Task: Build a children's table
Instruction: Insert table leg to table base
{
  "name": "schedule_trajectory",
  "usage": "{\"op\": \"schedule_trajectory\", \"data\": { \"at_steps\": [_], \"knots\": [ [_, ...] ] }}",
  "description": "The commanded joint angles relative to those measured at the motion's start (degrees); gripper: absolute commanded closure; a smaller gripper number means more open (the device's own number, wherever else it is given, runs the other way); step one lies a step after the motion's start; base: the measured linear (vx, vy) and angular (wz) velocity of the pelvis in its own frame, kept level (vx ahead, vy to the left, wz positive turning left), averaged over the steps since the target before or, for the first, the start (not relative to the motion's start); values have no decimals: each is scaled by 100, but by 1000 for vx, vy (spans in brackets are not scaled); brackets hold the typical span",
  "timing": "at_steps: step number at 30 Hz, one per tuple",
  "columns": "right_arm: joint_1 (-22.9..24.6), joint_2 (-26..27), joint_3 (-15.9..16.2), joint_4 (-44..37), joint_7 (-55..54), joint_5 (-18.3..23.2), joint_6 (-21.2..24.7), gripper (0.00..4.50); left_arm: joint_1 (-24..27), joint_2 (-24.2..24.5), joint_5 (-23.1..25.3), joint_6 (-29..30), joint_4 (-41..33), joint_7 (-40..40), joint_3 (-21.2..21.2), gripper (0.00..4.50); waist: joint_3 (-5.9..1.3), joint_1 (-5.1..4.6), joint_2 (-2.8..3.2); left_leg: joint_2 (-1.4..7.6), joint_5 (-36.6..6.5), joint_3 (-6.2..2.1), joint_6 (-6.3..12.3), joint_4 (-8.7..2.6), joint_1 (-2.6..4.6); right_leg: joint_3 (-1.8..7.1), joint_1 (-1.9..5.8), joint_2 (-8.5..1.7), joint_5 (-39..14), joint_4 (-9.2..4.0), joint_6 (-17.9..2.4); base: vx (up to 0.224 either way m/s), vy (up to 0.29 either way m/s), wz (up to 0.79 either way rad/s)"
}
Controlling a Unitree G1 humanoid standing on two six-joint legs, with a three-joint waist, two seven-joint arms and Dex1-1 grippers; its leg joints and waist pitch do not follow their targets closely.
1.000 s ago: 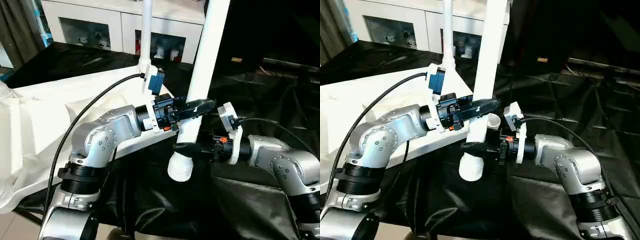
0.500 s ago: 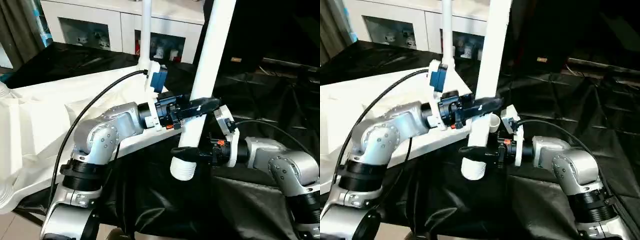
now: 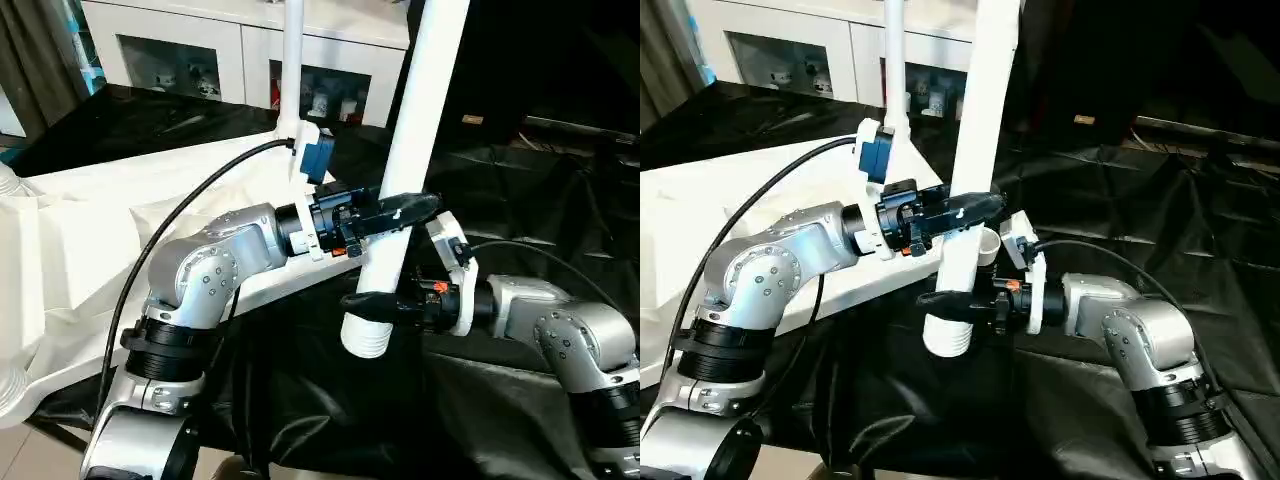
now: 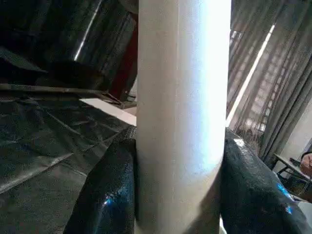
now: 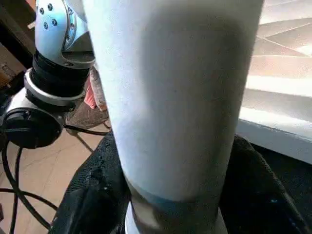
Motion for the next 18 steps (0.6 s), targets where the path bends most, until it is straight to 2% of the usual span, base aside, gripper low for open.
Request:
{"op": "schedule_trajectory", "data": {
  "at_steps": [1,5,7,10,12,13,18],
  "knots": [
    [-4,-30,-103,69,-7,-14,-8,249,-62,55,246,-102,-58,-155,-302,265,-439,-15,17,377,-520,-184,-164,-426,229,238,176,-518,274,-390,-1303,0,0,0],
    [-2,-16,-127,80,-26,-35,-47,251,-28,57,402,-227,-2,-105,-362,266,-442,-14,39,377,-539,-187,-204,-426,225,241,180,-524,313,-388,-1296,0,0,0],
    [-3,12,-172,93,-57,-44,-76,252,-36,-29,449,-306,80,71,-278,210,-446,-20,30,379,-549,-186,-203,-423,226,241,183,-522,370,-381,-1328,0,0,0],
    [29,44,-226,58,-110,-37,-119,252,-39,-85,324,-283,79,108,-134,193,-445,-21,16,380,-519,-187,-164,-419,222,239,187,-528,421,-379,-1355,0,0,0],
    [65,111,-310,39,-194,-20,-179,256,-52,-232,347,-492,170,361,82,169,-442,-12,1,380,-524,-181,-140,-415,218,243,185,-534,395,-387,-1374,0,0,0],
    [89,170,-385,23,-267,11,-207,256,-73,-368,282,-651,282,551,323,169,-444,-9,3,383,-524,-187,-139,-415,219,242,191,-538,383,-389,-1371,0,0,0],
    [166,265,-510,-15,-462,-5,-320,257,-73,-535,138,-1063,316,744,720,163,-439,-3,-27,383,-536,-184,-120,-417,208,242,191,-551,311,-401,-1354,0,0,0]
  ]
}}
